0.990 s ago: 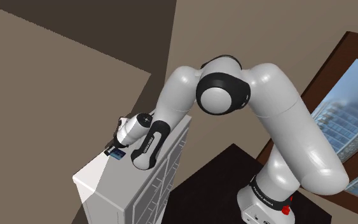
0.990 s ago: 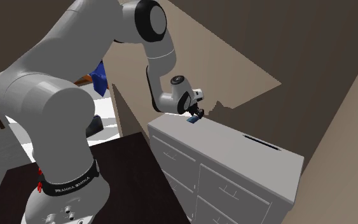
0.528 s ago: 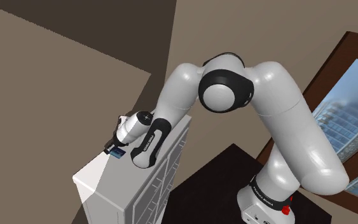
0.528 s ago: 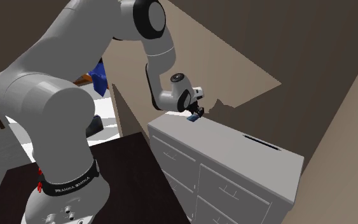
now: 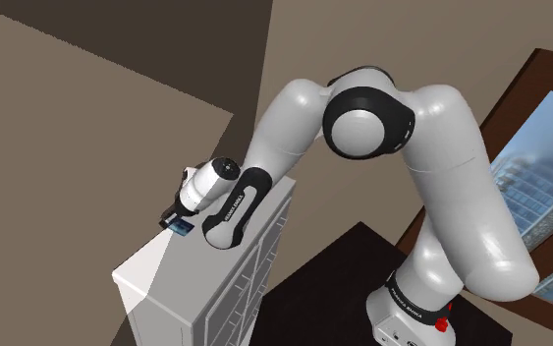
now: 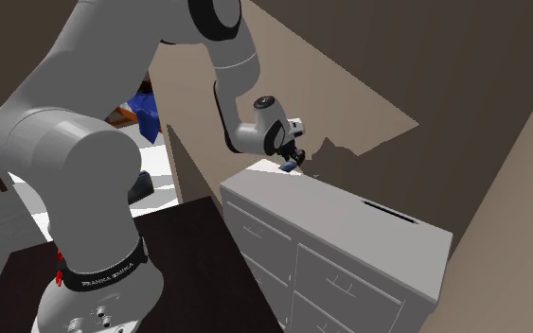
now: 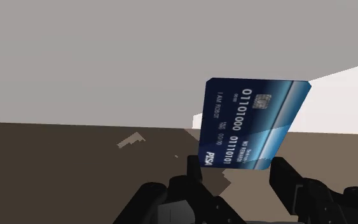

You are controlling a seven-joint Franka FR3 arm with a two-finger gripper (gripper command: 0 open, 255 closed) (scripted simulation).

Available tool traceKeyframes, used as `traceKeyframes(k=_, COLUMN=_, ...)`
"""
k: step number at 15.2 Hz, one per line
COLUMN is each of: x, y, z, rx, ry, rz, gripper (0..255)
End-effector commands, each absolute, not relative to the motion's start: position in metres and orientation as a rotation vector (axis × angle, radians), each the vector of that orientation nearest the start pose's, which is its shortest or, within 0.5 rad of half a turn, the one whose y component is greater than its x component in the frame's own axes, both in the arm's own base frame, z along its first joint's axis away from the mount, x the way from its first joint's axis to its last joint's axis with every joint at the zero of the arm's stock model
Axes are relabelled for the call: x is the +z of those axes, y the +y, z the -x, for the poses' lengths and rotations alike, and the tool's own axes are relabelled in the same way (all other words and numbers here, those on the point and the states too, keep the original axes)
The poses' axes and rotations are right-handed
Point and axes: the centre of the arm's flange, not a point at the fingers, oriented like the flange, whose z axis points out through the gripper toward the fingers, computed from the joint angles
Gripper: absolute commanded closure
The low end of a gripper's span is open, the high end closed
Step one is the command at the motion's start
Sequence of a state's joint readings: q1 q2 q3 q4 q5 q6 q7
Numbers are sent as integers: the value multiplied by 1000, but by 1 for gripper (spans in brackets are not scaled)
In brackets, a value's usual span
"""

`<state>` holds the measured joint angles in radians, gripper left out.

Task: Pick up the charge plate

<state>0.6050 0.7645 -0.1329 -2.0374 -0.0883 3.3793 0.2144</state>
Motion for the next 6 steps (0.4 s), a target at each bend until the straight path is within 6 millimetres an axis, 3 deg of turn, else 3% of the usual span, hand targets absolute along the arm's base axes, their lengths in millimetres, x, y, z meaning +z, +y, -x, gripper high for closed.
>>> traceKeyframes(k=1, x=141, y=293, z=-542, rx=-855, ry=-597, rz=2842, gripper=255)
traceKeyframes(k=6, x=158, y=293, z=-542, rx=-855, ry=-597, rz=2842, gripper=255)
